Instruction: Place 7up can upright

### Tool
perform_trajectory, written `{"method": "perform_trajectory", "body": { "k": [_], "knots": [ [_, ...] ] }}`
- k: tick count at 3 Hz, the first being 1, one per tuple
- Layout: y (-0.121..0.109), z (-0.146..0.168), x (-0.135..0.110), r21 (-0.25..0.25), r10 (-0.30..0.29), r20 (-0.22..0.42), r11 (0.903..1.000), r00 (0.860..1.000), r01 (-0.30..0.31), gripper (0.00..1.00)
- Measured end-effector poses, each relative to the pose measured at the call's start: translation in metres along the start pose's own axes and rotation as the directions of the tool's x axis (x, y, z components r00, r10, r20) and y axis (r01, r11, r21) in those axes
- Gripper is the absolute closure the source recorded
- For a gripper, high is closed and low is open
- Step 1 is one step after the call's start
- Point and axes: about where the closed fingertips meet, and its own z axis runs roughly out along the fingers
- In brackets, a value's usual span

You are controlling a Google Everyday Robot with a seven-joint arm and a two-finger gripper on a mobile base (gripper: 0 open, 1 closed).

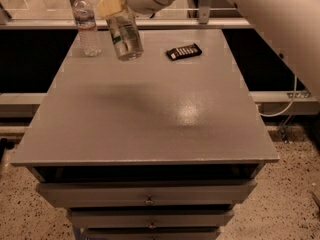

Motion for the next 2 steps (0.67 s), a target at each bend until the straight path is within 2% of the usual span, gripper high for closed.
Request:
{"method": "perform_trajectory", "body": {
  "k": [1, 2],
  "knots": [
    [0.02, -0.008, 0.002, 0.159, 0.068, -0.146, 0.9863, 0.987, -0.044, 1.0],
    [0.04, -0.029, -0.014, 0.245, 0.049, -0.227, 0.9695, 0.973, 0.008, 1.0]
  ]
}}
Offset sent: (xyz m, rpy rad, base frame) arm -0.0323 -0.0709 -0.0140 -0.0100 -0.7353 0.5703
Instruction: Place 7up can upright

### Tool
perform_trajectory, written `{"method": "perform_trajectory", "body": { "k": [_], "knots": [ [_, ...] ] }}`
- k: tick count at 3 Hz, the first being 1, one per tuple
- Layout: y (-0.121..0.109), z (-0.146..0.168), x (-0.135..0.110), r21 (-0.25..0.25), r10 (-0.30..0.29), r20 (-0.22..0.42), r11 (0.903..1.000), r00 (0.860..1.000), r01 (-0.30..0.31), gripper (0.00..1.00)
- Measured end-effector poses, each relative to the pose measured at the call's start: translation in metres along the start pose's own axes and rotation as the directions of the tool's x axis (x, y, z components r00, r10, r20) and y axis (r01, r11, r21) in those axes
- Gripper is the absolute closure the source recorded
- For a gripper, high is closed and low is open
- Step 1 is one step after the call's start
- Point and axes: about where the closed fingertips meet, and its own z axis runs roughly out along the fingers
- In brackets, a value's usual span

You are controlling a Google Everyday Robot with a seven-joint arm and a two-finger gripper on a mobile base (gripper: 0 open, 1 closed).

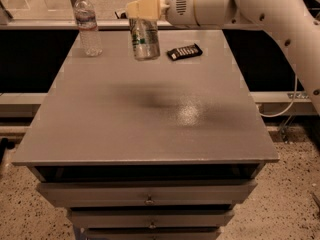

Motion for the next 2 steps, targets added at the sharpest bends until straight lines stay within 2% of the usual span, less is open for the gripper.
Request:
{"method": "perform_trajectory", "body": {
  "k": [1, 2],
  "knots": [
    [-0.026, 0.008, 0.005, 0.079, -0.16, -0.034, 0.9837, 0.987, 0.162, 1.0],
    [-0.03, 0.024, 0.007, 0.12, -0.258, 0.02, 0.9599, 0.966, 0.253, 1.0]
  ]
}}
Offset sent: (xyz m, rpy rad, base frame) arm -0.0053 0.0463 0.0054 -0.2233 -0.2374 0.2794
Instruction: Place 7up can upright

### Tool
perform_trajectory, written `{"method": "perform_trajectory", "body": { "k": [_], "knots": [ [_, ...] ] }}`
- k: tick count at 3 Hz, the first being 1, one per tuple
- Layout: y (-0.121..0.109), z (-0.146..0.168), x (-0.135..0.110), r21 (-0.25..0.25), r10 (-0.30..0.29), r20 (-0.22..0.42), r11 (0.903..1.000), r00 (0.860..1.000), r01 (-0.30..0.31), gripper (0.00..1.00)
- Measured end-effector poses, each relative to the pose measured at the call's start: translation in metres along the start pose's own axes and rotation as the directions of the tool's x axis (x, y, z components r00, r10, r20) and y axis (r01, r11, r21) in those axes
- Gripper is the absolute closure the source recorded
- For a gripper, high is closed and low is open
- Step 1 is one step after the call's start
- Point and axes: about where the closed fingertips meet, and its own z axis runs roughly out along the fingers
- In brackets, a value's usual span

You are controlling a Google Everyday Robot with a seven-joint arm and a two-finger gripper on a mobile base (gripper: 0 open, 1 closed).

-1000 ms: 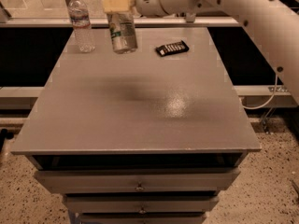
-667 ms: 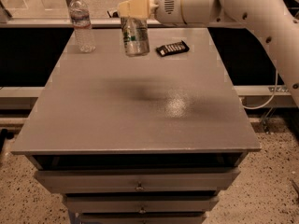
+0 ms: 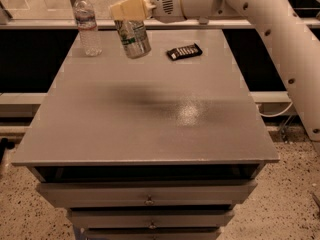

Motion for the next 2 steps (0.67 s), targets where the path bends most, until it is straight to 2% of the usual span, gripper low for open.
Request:
{"method": "perform_trajectory", "body": {
  "k": [1, 2],
  "knots": [
    [-0.016, 0.0, -0.026, 0.069, -0.14, 0.083, 0.9885, 0.987, 0.134, 1.0],
    [-0.032, -0.007, -0.054, 0.124, -0.265, 0.089, 0.9595, 0.96, 0.253, 1.0]
  ]
}}
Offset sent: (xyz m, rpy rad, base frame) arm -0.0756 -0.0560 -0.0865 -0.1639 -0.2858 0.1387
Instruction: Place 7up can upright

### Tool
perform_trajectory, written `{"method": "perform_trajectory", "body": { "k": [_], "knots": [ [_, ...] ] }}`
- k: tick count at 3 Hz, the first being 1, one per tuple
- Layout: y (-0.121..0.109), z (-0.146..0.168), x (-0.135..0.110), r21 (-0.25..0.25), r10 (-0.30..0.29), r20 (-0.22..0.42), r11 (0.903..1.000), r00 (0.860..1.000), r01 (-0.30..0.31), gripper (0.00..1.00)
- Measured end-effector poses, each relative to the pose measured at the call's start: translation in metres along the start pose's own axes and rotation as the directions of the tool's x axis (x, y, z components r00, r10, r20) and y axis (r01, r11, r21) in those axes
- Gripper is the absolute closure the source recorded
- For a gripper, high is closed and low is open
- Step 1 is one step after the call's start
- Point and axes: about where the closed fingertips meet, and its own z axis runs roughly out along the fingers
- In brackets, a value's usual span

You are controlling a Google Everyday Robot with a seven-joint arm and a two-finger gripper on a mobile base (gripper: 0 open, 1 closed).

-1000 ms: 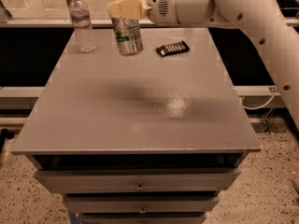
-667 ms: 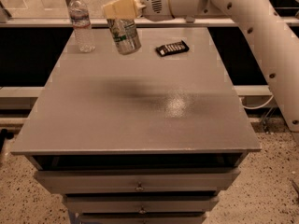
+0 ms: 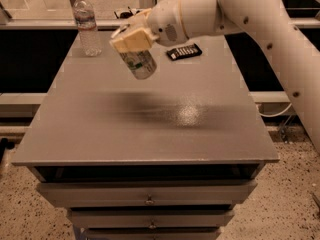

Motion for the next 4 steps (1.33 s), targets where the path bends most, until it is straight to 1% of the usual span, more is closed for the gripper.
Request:
{"method": "perform_trajectory", "body": {
  "k": [1, 2, 3, 4],
  "knots": [
    [-0.012, -0.023, -0.028, -0.035, -0.019, -0.08, 0.9992, 0.997, 0.017, 1.0],
    [-0.017, -0.042, -0.046, -0.049, -0.005, -0.166, 0.9988, 0.986, -0.003, 1.0],
    [-0.015, -0.06, -0.06, -0.05, 0.024, -0.215, 0.9981, 0.976, -0.035, 1.0],
    [-0.015, -0.064, -0.064, -0.05, 0.032, -0.222, 0.9978, 0.974, -0.044, 1.0]
  ]
}}
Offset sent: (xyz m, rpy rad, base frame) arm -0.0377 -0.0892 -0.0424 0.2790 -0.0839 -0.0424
